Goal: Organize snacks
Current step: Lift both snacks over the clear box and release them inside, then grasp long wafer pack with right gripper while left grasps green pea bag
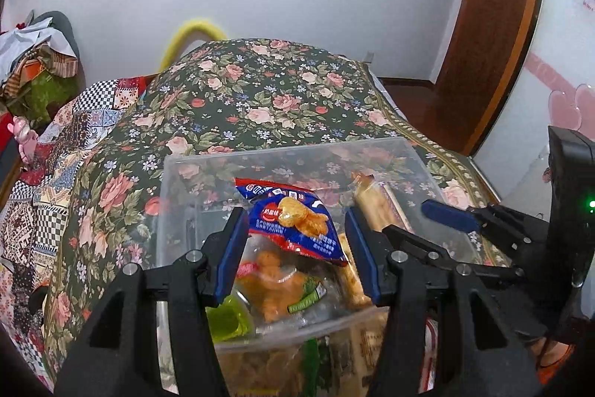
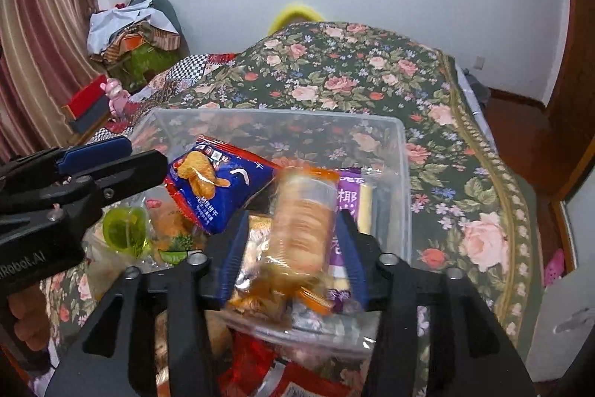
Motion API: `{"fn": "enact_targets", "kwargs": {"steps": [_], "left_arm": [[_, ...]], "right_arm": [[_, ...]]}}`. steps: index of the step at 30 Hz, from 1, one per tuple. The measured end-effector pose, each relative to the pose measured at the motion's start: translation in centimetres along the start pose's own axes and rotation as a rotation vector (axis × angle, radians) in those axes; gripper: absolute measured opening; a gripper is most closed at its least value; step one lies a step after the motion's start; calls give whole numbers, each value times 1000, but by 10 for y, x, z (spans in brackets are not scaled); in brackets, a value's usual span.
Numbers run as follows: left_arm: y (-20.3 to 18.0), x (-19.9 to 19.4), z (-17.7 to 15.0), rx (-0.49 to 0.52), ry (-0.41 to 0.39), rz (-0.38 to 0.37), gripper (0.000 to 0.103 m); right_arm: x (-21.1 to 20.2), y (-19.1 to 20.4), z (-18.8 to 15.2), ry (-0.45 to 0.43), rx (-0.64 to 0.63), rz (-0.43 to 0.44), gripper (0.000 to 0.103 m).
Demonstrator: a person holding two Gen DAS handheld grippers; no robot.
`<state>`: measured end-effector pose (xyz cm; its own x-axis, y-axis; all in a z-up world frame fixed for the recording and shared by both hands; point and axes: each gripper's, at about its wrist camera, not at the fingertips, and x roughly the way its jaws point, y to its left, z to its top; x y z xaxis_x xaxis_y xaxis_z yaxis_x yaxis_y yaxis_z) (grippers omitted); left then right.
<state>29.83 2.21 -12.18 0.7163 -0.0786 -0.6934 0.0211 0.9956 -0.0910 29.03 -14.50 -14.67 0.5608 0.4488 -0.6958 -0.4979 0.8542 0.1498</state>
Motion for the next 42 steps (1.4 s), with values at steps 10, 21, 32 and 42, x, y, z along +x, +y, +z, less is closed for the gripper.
{"fn": "enact_targets", "kwargs": {"steps": [10, 21, 32, 42], "left_arm": [[9, -58, -18, -5, -44, 9, 71], [17, -96, -76, 24, 21, 19, 77], [12, -89, -144, 30, 165, -22, 79], [0, -56, -182, 24, 271, -65, 79]], "right_arm": [[-61, 4, -14, -85, -7, -26, 70], [-111, 14, -60, -89, -20, -39, 72], [-104, 18, -114, 19, 8, -34, 72], [-75, 10, -142, 127, 82, 19, 62]]}}
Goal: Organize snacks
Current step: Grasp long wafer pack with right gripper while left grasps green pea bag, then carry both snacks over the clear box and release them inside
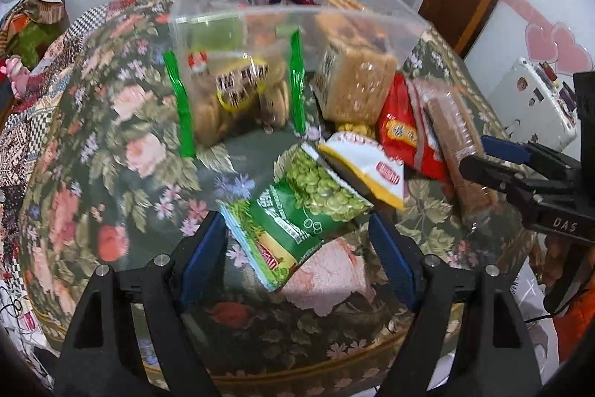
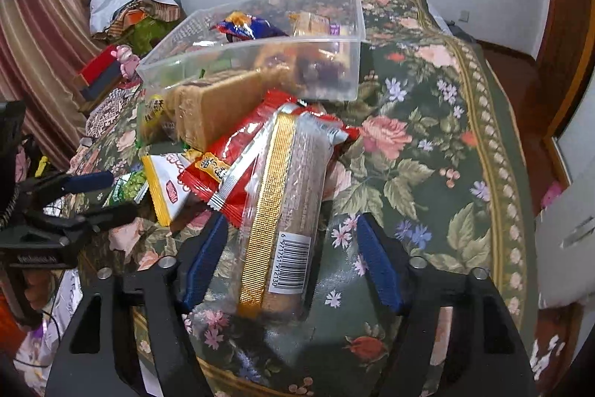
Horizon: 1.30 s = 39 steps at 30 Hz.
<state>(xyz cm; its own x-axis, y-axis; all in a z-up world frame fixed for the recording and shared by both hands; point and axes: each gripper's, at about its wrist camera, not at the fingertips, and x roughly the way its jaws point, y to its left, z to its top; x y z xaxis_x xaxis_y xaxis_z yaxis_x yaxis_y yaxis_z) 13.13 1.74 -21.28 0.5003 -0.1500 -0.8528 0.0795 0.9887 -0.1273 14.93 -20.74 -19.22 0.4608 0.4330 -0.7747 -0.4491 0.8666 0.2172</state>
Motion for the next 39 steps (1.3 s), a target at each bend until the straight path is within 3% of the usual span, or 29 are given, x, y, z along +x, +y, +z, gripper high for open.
{"fn": "enact_targets", "kwargs": {"steps": [5, 12, 18, 29, 39], "left_arm": [[2, 7, -1, -23, -26, 10, 79], [8, 8, -2, -31, -73, 43, 52], [17, 0, -1, -71, -80, 12, 43], [16, -40, 8, -69, -174, 2, 43], [18, -68, 43, -60, -271, -4, 43]], "right_arm": [[9, 2, -1, 20, 12, 32, 52], [19, 5, -5, 25, 27, 66, 37], [12, 4, -5, 3, 29, 60, 33], [-10, 3, 3, -60, 26, 65, 33], [-37, 8, 41, -180, -18, 50, 33]]}}
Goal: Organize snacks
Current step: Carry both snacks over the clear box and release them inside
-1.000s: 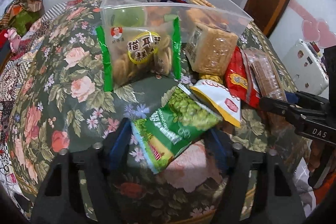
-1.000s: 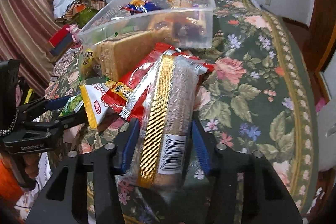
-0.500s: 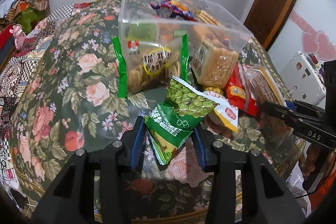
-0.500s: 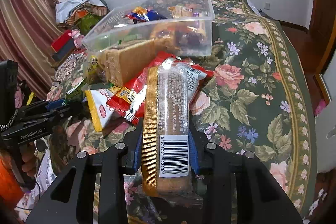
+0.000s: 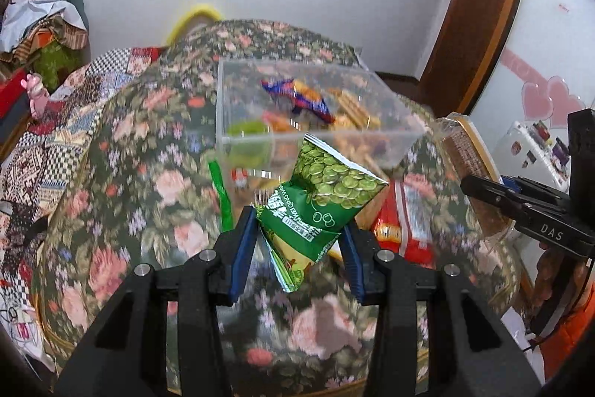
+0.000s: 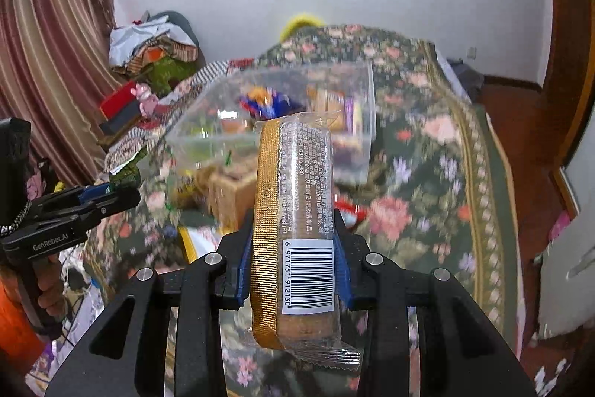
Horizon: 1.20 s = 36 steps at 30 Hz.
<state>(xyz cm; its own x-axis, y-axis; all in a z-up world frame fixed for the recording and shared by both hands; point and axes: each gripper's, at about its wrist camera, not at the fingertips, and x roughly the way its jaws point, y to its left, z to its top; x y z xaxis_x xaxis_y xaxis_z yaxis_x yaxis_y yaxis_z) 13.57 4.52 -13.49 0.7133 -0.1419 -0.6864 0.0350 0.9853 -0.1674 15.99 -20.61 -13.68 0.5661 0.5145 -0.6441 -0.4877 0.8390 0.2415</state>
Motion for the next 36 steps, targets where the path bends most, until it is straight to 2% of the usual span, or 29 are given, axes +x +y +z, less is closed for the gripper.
{"fn": "enact_targets", "kwargs": {"steps": [10, 18, 28, 36], "left_arm": [[8, 2, 50, -12, -89, 17, 43], [15, 29, 85, -23, -122, 44, 43], [22, 84, 112, -35, -63, 45, 43], [32, 122, 113, -37, 6, 90, 43]], "right_arm": [[13, 9, 47, -78, -54, 11, 33], [47, 18, 81, -88, -88, 15, 33], [91, 15, 106, -61, -74, 1, 33], [127, 3, 107, 22, -41, -16, 33]]}}
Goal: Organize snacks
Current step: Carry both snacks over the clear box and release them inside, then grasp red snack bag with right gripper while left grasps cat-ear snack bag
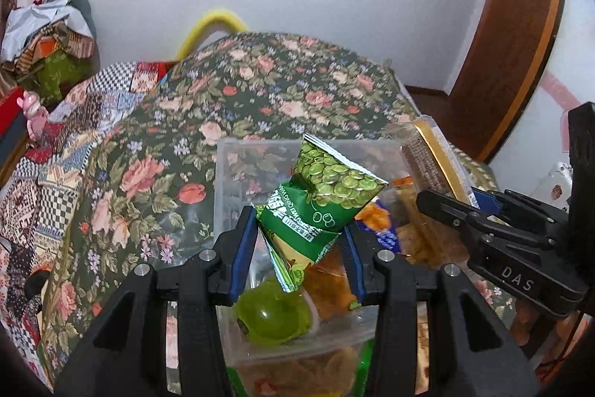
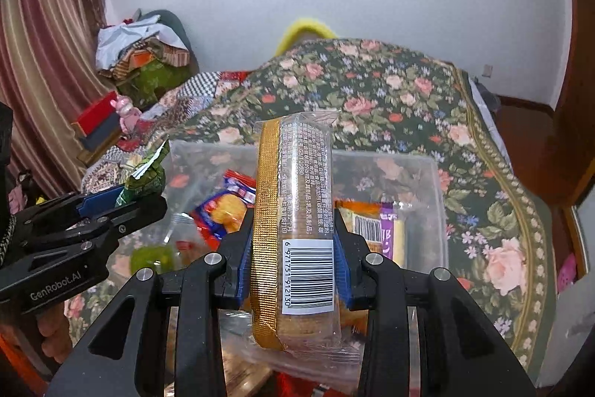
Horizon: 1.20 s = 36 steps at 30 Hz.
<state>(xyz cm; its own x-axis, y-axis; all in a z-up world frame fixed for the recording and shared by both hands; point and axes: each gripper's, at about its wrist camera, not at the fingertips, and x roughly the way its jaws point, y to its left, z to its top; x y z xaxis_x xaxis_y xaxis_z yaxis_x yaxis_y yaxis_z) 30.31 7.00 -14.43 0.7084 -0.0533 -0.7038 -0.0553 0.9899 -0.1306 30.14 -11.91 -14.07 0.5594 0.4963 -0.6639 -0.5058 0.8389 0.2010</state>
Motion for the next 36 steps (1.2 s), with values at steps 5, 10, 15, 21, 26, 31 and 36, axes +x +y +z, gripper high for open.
{"fn": "enact_targets", "kwargs": {"steps": [5, 10, 15, 21, 26, 31, 36], "left_arm": [[4, 14, -2, -11, 34, 12, 43], [3, 18, -4, -13, 56, 7, 44], [-1, 10, -7, 9, 58, 15, 51], [2, -23, -8, 5, 8, 5, 55], [7, -50, -15, 21, -18, -2, 58], [16, -67, -36, 34, -6, -4, 68], [20, -68, -65, 52, 37, -7, 82]], "right_arm": [[11, 0, -5, 37, -9, -6, 33], [14, -1, -11, 70, -5, -4, 35], [6, -2, -10, 60, -2, -18, 38], [-19, 0, -9, 24, -11, -5, 39], [-44, 5, -16, -6, -41, -2, 46], [-66, 4, -34, -16, -48, 0, 59], [-72, 1, -65, 21, -40, -21, 77]]}}
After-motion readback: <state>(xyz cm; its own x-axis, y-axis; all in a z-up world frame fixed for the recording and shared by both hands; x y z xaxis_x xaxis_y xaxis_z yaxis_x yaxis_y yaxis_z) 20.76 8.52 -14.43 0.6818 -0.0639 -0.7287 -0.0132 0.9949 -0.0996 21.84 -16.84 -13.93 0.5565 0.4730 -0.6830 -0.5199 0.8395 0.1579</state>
